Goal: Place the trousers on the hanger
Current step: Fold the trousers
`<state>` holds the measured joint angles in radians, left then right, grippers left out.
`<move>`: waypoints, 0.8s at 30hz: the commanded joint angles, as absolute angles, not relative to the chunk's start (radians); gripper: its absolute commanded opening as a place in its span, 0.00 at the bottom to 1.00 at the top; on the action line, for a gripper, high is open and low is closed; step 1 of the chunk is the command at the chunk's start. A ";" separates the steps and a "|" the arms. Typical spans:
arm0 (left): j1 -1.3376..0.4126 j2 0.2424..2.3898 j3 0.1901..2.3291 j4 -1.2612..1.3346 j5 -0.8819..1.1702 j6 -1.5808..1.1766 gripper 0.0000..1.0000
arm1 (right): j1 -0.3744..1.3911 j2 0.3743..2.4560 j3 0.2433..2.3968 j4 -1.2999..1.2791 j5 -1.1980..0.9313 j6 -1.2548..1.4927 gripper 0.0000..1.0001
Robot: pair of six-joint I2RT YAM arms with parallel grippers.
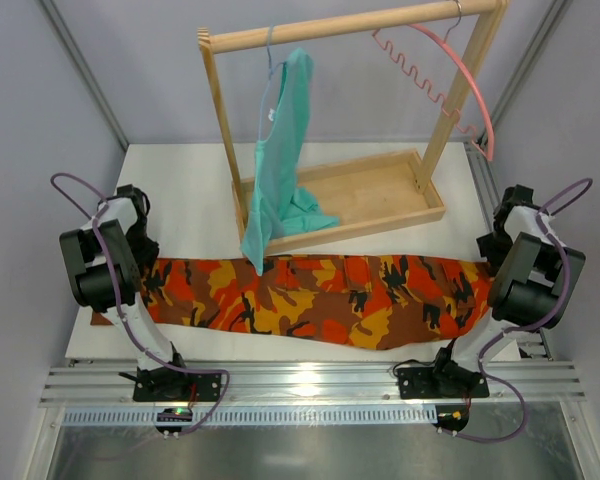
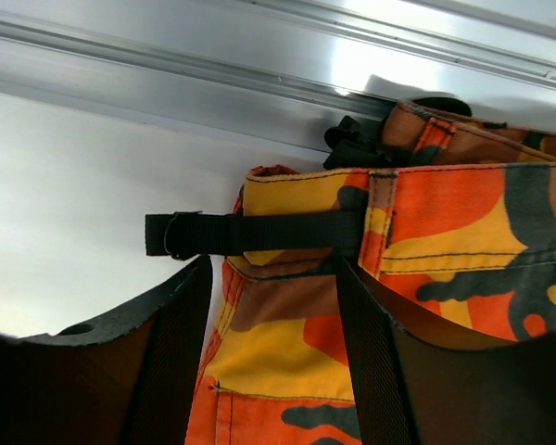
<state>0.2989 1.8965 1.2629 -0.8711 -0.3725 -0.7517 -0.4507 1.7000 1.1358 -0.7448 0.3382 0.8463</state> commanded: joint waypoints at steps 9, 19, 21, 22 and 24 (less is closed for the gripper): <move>0.318 1.945 1.221 -0.787 -0.408 -0.773 0.39 | -0.436 1.761 1.166 -0.719 0.514 0.856 0.21; 0.325 1.950 1.227 -0.799 -0.433 -0.765 0.39 | -0.443 1.686 1.186 -0.776 0.701 0.882 0.04; 0.325 1.951 1.226 -0.799 -0.433 -0.762 0.39 | -0.457 1.701 1.186 -0.790 0.712 0.891 0.04; 0.327 1.951 1.226 -0.799 -0.431 -0.761 0.39 | -0.475 1.707 1.184 -0.793 0.716 0.902 0.04; 0.327 1.951 1.226 -0.799 -0.433 -0.758 0.39 | -0.494 1.718 1.177 -0.776 0.703 0.891 0.04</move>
<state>0.2989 1.8957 1.2625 -0.8719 -0.3775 -0.7513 -0.4305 1.7302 1.1492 -0.8143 0.5240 0.8772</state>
